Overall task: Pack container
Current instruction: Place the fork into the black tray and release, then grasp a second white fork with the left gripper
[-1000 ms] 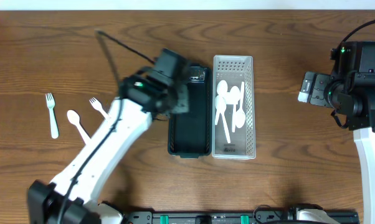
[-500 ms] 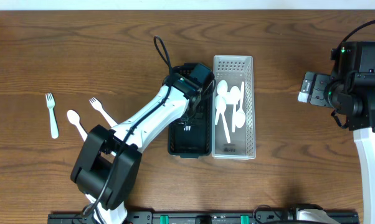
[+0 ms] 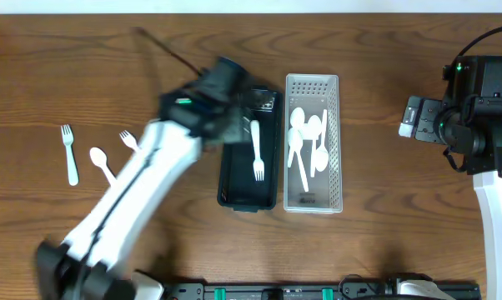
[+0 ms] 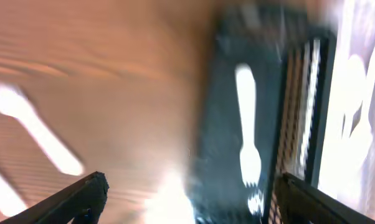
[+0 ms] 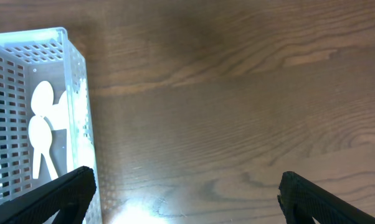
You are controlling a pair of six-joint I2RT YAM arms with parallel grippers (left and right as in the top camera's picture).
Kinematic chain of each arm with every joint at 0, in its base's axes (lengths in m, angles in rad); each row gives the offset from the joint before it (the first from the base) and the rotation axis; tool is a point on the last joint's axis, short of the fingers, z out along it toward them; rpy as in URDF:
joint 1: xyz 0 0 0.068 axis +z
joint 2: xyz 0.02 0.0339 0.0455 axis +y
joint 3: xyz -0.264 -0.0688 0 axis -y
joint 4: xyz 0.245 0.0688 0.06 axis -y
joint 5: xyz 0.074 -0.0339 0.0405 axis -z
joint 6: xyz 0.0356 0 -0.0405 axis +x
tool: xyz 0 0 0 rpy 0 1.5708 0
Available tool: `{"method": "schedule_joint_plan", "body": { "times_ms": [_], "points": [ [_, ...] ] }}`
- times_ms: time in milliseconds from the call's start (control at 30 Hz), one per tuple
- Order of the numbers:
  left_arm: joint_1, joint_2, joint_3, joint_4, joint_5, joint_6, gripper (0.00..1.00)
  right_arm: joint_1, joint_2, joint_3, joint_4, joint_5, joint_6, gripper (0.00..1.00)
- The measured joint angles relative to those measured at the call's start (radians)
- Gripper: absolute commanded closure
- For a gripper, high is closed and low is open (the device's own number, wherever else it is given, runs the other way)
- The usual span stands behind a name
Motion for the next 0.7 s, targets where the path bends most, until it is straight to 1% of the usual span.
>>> {"method": "schedule_joint_plan", "body": {
  "times_ms": [100,167,233,333,433,500,700],
  "points": [
    [0.151,-0.074,0.017,-0.014,-0.024,-0.006,0.06,0.000,0.000,0.000,0.000,0.000,0.000,0.02],
    [0.257,-0.082,0.018,-0.024,-0.034,-0.017,0.07,0.000,0.000,0.000,0.000,0.000,0.000,0.03],
    [0.341,-0.055,0.018,-0.028,-0.031,-0.021,0.07,0.000,0.000,0.000,0.000,0.000,0.000,0.02],
    [0.440,0.029,0.017,-0.026,-0.020,-0.030,0.06,0.000,0.000,0.000,-0.001,0.000,0.000,0.02],
    [0.501,0.122,0.016,-0.012,0.006,-0.042,0.05,0.000,0.000,0.000,-0.003,0.000,0.000,0.02],
    [0.533,0.200,0.015,0.005,0.030,-0.044,0.02,0.000,0.000,0.000,-0.007,0.000,0.000,0.02],
    [0.583,0.380,0.013,0.045,0.111,-0.047,0.02,0.000,0.000,0.000,-0.015,0.000,0.000,0.02]
  ]
}}
